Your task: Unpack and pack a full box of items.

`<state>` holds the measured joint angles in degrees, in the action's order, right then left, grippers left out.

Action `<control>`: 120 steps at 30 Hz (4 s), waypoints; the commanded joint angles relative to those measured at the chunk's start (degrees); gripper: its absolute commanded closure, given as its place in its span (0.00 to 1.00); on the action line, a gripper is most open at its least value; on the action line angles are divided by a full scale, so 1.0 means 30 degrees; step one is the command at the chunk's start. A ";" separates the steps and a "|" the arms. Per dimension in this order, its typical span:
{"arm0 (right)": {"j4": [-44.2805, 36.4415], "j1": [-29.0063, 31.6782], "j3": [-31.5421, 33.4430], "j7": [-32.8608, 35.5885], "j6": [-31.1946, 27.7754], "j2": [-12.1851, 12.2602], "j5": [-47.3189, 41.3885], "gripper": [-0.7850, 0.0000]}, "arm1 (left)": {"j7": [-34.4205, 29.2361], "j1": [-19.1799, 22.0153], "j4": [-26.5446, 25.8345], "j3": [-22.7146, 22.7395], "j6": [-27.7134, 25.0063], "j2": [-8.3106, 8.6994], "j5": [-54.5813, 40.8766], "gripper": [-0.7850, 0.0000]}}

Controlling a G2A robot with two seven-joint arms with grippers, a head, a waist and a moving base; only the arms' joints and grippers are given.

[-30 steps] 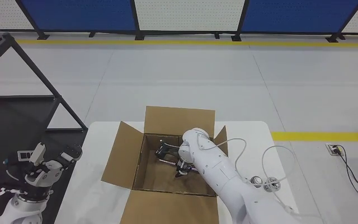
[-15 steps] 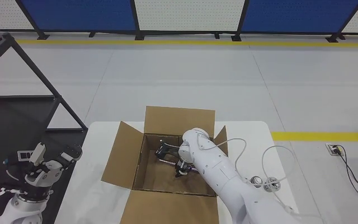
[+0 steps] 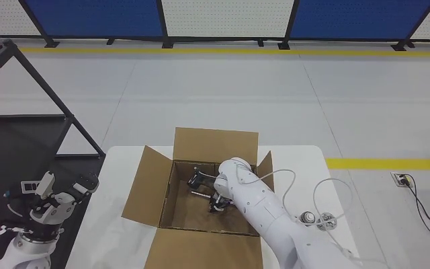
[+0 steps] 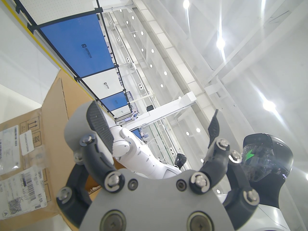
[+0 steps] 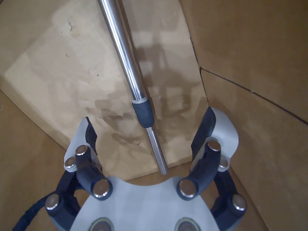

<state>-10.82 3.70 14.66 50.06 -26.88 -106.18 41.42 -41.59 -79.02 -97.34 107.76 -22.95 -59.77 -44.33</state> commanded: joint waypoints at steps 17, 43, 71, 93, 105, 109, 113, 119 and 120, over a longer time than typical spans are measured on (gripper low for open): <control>-0.0750 0.0335 0.0351 -0.0100 -0.0142 0.0344 0.0911 0.65 | 0.0000 0.0000 0.0000 0.0000 0.0000 0.0000 0.0000 0.00; -0.0774 0.0470 0.1127 0.0677 -0.0372 0.0443 0.1394 1.00 | 0.0000 0.0000 0.0000 0.0000 0.0000 0.0000 0.0000 0.00; -0.4127 -0.0364 0.2519 0.0552 -0.5480 0.2456 0.1860 1.00 | 0.0000 0.0000 0.0000 0.0000 0.0000 0.0000 0.0000 0.00; -2.9811 0.9884 1.1813 0.6009 -0.3106 1.0712 0.4933 1.00 | 0.0000 0.0000 0.0000 0.0000 0.0000 0.0000 0.0000 0.00; -3.4550 1.0925 1.4051 0.4476 -0.2534 1.1798 0.4047 1.00 | 0.0000 0.0000 0.0000 0.0000 0.0000 0.0000 0.0000 0.00; -3.6004 1.1559 1.5100 0.3360 -0.2651 1.1996 0.3711 1.00 | 0.0000 0.0000 0.0000 0.0000 0.0000 0.0000 0.0000 0.00; -3.7612 1.2615 1.6432 0.2706 -0.2337 1.2251 0.4011 1.00 | 0.0000 0.0000 0.0000 0.0000 0.0000 0.0000 0.0000 0.00; -3.8442 1.3240 1.6736 0.4099 -0.2137 1.2437 0.5073 1.00 | 0.0000 0.0000 0.0000 0.0000 0.0000 0.0000 0.0000 0.00; -3.8442 1.3240 1.6736 0.4099 -0.2137 1.2437 0.5073 1.00 | 0.0000 0.0000 0.0000 0.0000 0.0000 0.0000 0.0000 0.00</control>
<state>-126.18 43.45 64.88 62.89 -33.26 -68.86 56.74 -41.59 -79.02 -97.34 107.76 -22.95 -59.77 -44.33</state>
